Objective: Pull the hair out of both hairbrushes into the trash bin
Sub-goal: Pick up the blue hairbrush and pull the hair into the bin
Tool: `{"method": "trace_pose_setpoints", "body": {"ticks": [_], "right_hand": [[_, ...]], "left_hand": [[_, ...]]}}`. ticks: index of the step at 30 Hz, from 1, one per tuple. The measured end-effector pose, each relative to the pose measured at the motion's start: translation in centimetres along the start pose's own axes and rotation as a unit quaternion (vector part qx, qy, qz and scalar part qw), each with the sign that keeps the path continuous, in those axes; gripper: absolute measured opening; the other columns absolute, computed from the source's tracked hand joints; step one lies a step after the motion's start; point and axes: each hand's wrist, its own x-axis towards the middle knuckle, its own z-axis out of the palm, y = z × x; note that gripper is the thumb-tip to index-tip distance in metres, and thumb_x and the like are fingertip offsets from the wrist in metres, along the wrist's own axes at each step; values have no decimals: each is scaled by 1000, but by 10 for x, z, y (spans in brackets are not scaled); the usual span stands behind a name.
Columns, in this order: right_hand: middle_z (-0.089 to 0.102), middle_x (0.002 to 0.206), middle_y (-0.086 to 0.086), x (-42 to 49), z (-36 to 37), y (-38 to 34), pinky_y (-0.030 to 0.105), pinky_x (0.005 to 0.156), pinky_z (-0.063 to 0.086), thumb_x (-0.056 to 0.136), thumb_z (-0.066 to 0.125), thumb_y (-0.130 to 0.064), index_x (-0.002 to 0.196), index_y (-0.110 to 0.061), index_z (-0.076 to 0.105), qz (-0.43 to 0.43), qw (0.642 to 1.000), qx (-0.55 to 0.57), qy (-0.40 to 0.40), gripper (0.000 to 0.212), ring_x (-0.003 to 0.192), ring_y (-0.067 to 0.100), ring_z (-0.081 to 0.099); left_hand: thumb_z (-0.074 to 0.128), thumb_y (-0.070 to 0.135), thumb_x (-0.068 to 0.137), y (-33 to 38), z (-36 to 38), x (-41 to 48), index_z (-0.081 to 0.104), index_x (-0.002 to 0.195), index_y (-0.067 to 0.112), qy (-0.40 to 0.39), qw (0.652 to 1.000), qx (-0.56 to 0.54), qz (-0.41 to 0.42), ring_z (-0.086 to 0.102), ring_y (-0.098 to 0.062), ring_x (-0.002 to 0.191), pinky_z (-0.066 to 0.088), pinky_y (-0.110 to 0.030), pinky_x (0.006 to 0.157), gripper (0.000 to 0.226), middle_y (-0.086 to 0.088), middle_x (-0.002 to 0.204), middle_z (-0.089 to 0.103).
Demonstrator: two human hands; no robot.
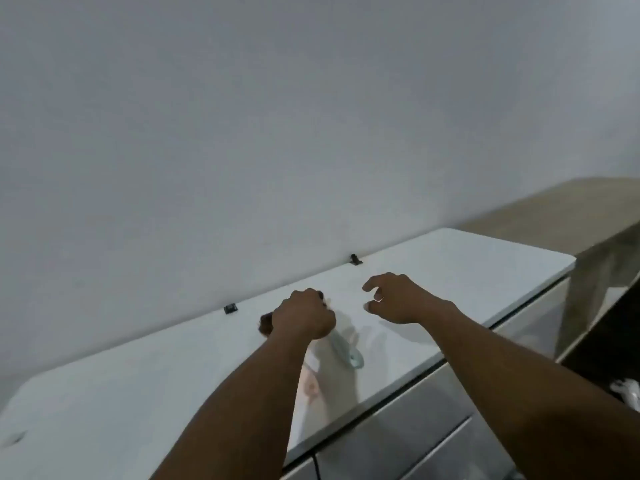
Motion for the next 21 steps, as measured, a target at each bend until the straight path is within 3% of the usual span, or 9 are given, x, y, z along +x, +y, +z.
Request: {"method": "trace_pose_setpoints", "body": {"ticks": [4, 7, 13, 18, 21], "right_hand": [[61, 126, -3, -23, 2, 4, 34, 105, 41, 90, 62, -39, 132, -30, 56, 20, 1000, -15, -3, 44, 125, 18, 49], [62, 127, -1, -26, -2, 11, 36, 104, 43, 88, 62, -42, 129, -32, 57, 39, 999, -20, -3, 43, 120, 19, 53], [62, 124, 0, -10, -9, 26, 35, 102, 44, 89, 62, -40, 128, -30, 58, 51, 998, -32, 1, 41, 118, 20, 56], [60, 124, -1, 12, -5, 34, 32, 100, 44, 89, 62, -41, 127, -30, 59, 55, 998, -36, -6, 40, 119, 19, 54], [61, 124, 0, 14, -7, 39, 33, 101, 44, 89, 62, -41, 128, -29, 58, 63, 997, -39, -5, 41, 118, 19, 55]], "left_hand": [[55, 54, 86, 2, 20, -16, 54, 133, 16, -24, 1000, 13, 7, 59, -27, 119, 46, -36, 86, 60, -7, 131, 59], [54, 61, 86, 9, 35, -20, 57, 129, 16, -25, 1000, 10, -3, 60, -26, 117, 44, -33, 80, 62, -6, 128, 61], [59, 46, 86, 15, 40, -5, 62, 118, 17, -16, 998, -35, -44, 62, -22, 101, 40, -32, 70, 44, 0, 103, 60], [58, 38, 82, 14, 43, 14, 61, 112, 16, -17, 997, -49, -50, 61, -23, 96, 43, -32, 71, 38, -2, 105, 59], [59, 41, 81, 15, 45, 18, 56, 100, 15, -16, 996, -86, -30, 57, -23, 86, 44, -31, 70, 32, -1, 96, 57]]}}
